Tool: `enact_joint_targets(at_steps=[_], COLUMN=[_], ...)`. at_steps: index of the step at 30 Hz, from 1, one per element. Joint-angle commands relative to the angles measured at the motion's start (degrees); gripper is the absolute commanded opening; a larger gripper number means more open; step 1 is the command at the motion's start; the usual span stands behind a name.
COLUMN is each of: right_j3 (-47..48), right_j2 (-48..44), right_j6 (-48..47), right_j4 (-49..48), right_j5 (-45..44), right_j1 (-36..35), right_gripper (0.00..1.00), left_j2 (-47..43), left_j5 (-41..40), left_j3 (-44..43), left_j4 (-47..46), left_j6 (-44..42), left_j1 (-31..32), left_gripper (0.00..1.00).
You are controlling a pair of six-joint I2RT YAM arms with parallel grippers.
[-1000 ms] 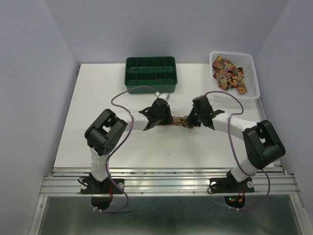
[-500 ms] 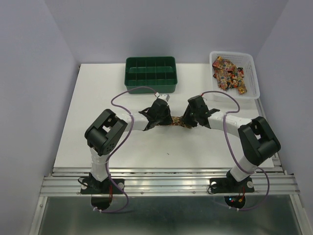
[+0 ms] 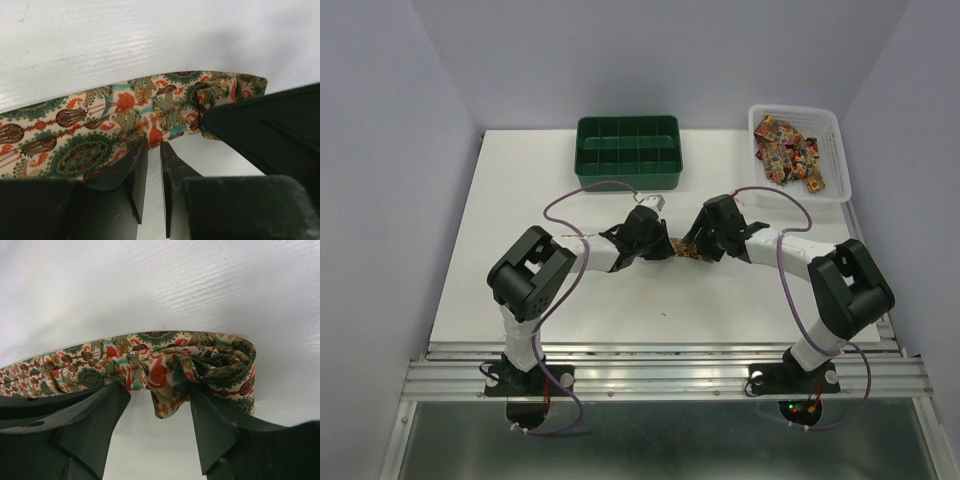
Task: Roll the ties
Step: Roll the tie
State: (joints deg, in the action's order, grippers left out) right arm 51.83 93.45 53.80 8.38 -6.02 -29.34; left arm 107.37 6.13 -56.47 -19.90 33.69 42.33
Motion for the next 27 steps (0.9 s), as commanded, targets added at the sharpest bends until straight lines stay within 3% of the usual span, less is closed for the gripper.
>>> enact_joint_targets(at_steps=[1,7,8,14,15,27], right_j3=[1.08,1.08,1.16,0.64,0.38,-0.68], right_j2=[-1.69,-1.95,-1.87,-1.96,-1.96,-3.18], right_j6=[3.67,8.33,8.95,13.87,15.18,17.21], right_j4=[-0.65,-1.35,-1.26,-1.87,-1.97,-4.25], right_j5=[-1.8,-1.71,-1.71,-1.54,-1.36,-0.57], right_j1=[-0.28,-0.28,-0.28,-0.28,-0.28,-0.28], right_gripper=[0.68,0.76,0.81,0.83,0.87,0.88], left_j2=[-5.77,-6.82,-7.0,-7.01,-6.74,-1.38], left_j5=[2.04,5.2,5.73,6.0,6.17,2.93], left_j3=[2.5,4.96,5.22,5.76,5.58,0.75], left_j4=[-5.14,-10.06,-11.64,-14.99,-15.34,-12.97], left_j6=[0.15,1.2,1.37,2.69,2.96,2.26], left_j1=[0.21,0.39,0.56,1.71,1.88,3.02], left_gripper=[0.28,0.33,0.34,0.46,0.47,0.52])
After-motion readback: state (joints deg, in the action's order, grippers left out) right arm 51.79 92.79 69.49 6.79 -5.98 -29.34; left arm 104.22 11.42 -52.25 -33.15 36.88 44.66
